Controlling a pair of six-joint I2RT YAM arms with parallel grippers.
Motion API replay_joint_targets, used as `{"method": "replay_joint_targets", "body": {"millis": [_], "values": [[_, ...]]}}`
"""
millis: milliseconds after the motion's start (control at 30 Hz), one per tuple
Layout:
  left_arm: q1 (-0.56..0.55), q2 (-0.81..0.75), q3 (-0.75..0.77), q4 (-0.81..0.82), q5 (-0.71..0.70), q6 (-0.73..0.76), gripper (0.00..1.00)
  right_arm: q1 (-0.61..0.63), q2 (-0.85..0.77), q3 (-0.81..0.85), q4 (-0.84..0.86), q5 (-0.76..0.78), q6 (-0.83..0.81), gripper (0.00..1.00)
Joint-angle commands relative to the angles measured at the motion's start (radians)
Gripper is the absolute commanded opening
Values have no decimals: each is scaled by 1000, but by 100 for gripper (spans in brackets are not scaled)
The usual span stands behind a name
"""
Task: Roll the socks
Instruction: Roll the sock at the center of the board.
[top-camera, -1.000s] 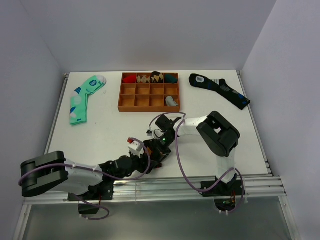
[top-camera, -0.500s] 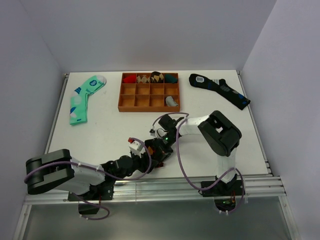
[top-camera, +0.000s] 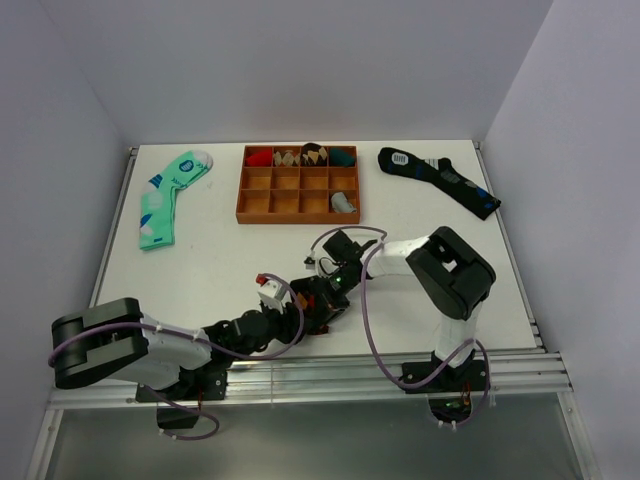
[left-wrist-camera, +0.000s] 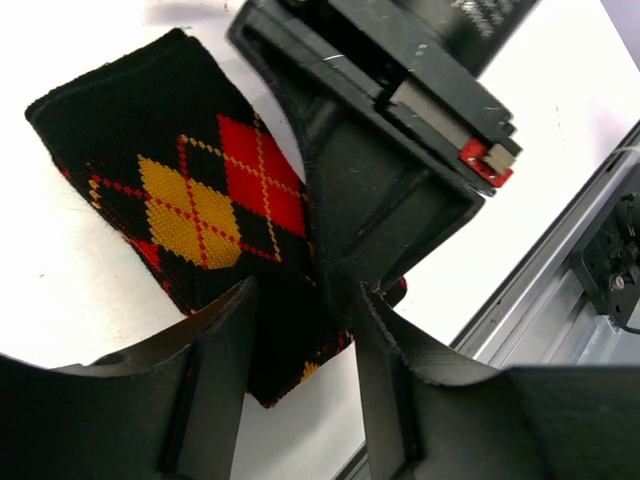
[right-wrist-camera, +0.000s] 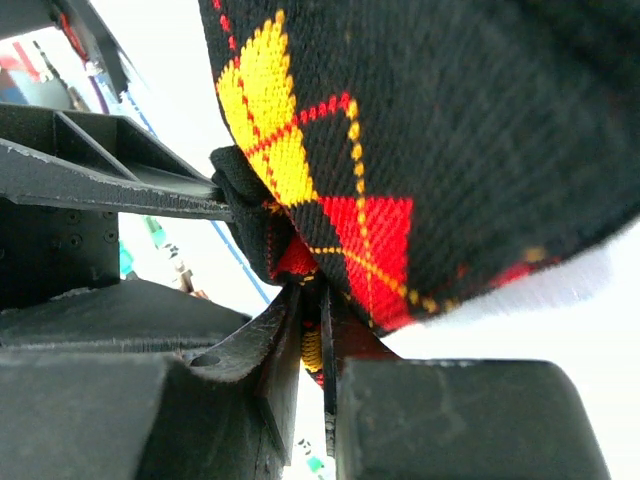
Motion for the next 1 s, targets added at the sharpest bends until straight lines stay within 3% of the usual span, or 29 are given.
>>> {"method": "replay_joint_targets", "body": {"millis": [0,633,967], "values": [[8,24,6,-108,-51,-18,48,-9,-41,-38,-5,127,0,16],[22,116,92,-261,-112,-72,32,-9,-114,-104,74,161,45,20],[22,182,183,-453,-146,-115,16,-7,-139,-145,105,219,57,20]]}}
